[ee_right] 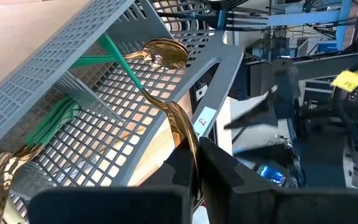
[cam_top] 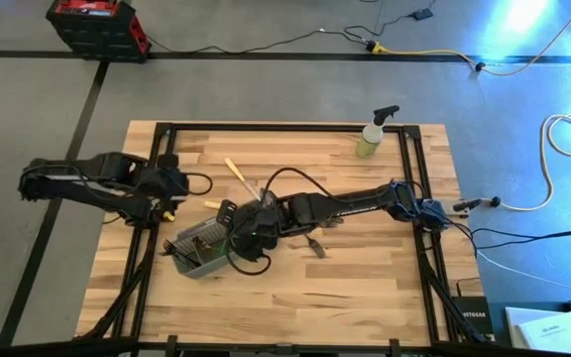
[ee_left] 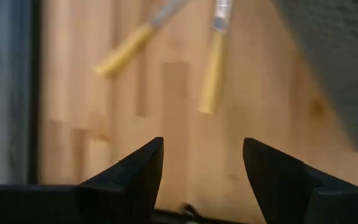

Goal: Sort silverware
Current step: Put the spoon into the silverware tray

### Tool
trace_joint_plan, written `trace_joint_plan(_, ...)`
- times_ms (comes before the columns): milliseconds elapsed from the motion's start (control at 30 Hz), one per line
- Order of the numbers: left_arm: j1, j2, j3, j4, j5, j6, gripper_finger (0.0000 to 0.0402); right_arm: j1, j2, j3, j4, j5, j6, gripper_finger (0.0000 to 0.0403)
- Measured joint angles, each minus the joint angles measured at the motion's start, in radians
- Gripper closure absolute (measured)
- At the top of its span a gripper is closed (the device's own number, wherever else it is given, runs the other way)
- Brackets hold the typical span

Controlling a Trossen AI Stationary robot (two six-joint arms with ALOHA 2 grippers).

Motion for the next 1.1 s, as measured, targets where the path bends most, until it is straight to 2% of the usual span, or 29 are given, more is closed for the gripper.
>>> trace_joint_plan(67,-0.001,-0.010,0.000,-0.032,0.034,-0.061,0.0196,0.000,0.000,0.000,0.000,0.000,0.000,0.0403)
trace_joint_plan(233,0.000,-0.017,0.000,-0.263,0.039,-0.224,0.0196,0.000,0.000,0.000,0.001,0.000,0.002,0.0403)
trace_joint_plan(267,0.000,-0.017,-0.002,-0.264,0.056,-0.256,0.0196,0.000,0.000,0.000,0.001,0.000,0.002,0.0403)
trace_joint_plan(433,-0.019,-0.041,-0.001,-0.225,0.326,-0.303,0.0196,0.000,0.000,0.000,0.001,0.000,0.003,0.0403)
trace_joint_plan(667,-0.089,-0.035,-0.001,-0.241,0.525,-0.406,0.0196,0.000,0.000,0.000,0.002,0.000,0.003,0.0403)
trace_joint_plan(867,-0.177,-0.035,-0.068,-0.137,0.556,-0.463,0.0196,0.006,0.001,0.000,0.003,0.012,0.002,0.0403)
trace_joint_plan(1000,-0.243,-0.021,-0.146,-0.136,0.510,-0.526,0.0197,0.013,0.001,0.000,0.003,0.027,0.001,0.0403)
trace_joint_plan(1100,-0.282,-0.010,-0.143,-0.120,0.475,-0.577,0.0202,0.014,0.002,0.000,0.009,0.034,0.000,0.0403)
